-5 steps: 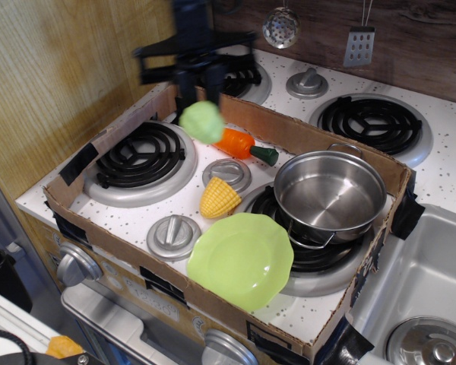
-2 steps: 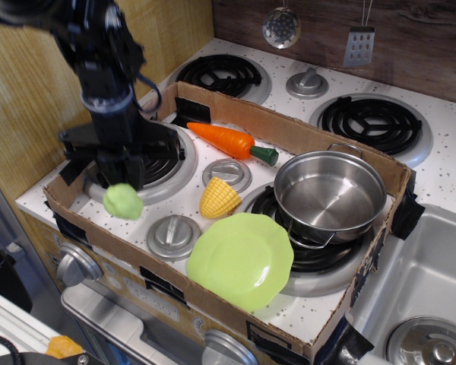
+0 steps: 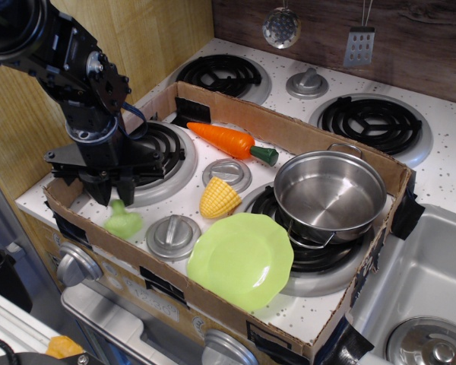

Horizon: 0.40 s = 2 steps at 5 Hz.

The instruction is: Take broccoli out of pan

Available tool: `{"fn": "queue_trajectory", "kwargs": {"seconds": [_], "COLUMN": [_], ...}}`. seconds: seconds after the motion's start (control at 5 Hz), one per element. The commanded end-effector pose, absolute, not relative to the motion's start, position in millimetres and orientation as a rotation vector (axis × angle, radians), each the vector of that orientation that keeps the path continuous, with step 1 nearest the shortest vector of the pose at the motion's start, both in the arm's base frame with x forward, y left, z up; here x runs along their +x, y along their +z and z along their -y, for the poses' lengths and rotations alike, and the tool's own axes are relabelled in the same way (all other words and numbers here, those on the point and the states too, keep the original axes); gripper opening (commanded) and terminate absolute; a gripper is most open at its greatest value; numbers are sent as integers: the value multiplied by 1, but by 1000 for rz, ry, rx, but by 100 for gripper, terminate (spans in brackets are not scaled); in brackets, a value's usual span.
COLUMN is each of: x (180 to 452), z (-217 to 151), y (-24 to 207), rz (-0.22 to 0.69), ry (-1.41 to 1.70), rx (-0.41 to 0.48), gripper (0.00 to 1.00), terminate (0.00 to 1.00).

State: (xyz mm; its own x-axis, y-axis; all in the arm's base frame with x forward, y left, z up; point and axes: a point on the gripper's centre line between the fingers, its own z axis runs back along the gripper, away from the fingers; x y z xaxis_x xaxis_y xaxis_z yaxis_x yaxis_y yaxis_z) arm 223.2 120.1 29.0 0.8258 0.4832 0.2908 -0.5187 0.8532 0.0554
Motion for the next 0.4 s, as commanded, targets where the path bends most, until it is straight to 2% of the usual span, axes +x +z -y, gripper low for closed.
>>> {"fn": "queue_trajectory", "kwargs": {"seconds": [0.0, 0.2], "x": [247, 258], "z": [-122, -116], "y": [62, 81], "rz": [330, 347], "ry": [503, 484], "rx": [172, 197], "gripper": [100, 100], "terminate": [0, 0]}}
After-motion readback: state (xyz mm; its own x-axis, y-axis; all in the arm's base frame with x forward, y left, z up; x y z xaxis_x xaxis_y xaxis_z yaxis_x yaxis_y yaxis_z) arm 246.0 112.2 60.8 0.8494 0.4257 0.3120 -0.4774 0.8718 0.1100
